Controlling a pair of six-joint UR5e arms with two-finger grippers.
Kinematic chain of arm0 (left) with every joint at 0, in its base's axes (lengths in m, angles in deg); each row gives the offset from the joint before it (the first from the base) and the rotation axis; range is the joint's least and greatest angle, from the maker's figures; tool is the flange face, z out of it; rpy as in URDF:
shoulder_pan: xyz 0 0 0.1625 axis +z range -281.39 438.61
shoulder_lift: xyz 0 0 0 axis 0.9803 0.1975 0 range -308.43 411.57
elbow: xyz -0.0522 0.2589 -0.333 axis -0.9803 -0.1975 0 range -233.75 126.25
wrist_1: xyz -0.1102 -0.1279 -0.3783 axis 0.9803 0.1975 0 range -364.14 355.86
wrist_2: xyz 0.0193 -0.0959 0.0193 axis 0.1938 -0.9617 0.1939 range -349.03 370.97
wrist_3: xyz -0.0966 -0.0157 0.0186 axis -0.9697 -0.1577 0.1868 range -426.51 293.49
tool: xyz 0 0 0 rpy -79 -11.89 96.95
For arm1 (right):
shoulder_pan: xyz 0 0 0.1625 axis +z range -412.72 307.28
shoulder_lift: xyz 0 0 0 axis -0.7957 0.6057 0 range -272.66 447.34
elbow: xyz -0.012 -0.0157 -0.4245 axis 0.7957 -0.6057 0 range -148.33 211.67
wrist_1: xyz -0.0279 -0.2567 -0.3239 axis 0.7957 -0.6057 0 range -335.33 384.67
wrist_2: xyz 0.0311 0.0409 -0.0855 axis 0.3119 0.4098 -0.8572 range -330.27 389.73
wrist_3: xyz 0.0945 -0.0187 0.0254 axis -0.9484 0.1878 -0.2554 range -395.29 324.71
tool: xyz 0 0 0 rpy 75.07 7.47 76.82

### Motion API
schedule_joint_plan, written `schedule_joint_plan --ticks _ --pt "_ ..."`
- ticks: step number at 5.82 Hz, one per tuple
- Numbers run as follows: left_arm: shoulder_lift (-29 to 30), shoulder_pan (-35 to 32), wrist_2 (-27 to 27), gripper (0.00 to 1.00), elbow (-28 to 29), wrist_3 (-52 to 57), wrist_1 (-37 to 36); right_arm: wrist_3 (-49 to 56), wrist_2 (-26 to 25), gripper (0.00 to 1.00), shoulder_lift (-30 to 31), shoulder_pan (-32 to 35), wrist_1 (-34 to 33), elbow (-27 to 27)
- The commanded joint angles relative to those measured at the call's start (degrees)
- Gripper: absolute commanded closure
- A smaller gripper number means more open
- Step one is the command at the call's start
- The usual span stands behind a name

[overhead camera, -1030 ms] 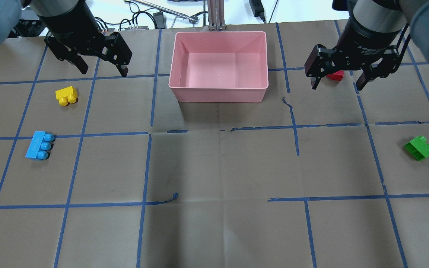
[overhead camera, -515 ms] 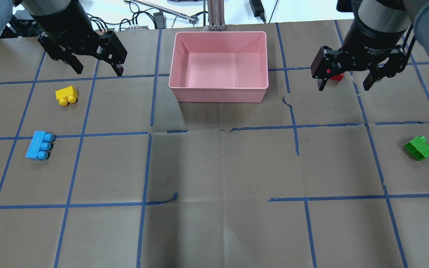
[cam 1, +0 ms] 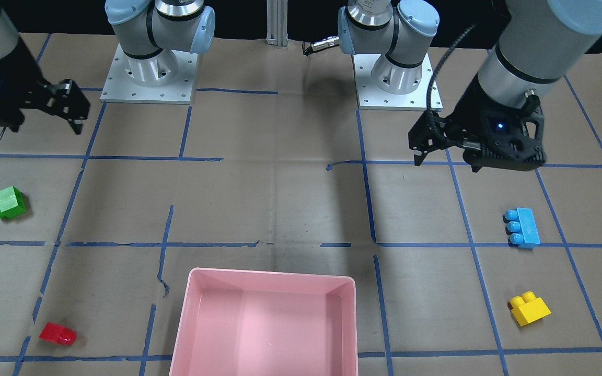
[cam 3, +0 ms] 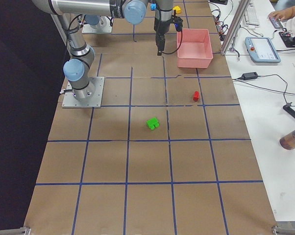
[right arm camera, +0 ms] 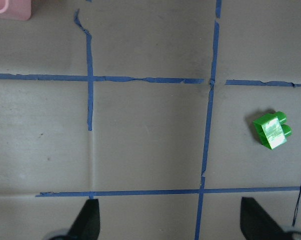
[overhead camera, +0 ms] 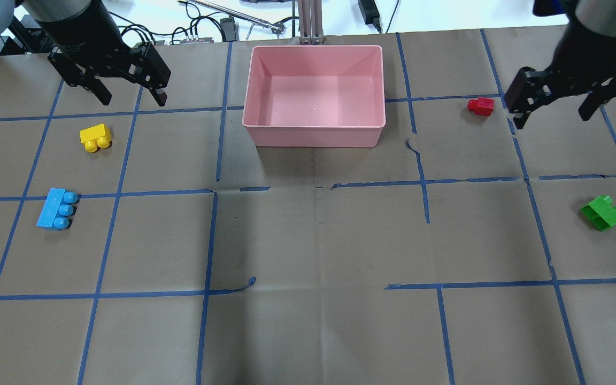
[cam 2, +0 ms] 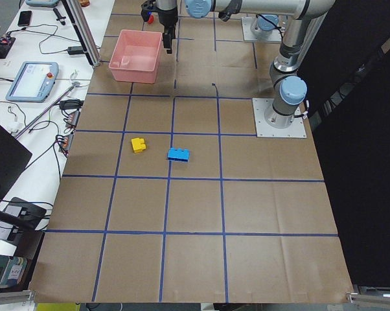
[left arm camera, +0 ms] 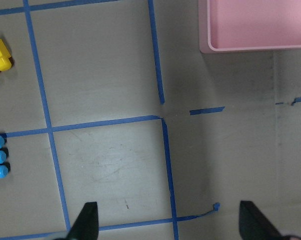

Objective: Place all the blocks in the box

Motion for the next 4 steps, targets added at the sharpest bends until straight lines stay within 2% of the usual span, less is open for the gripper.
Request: schedule_joint_plan --ticks 1,2,4 --pt "3.1 10.11 0.13 0.0 -2.3 8.86 -0.24 17.14 0.29 0.0 -0.85 -11.18 -0.39 0.13" --pt "3.46 15.49 0.22 0.0 -5.71 19.83 -2.07 21.91 0.29 0.0 -1.72 -13.41 -2.74 0.13" --pt "5.9 24.64 1.79 0.0 -12.65 29.98 -14.76 29.22 0.29 0.0 -3.22 -17.45 -4.87 0.04"
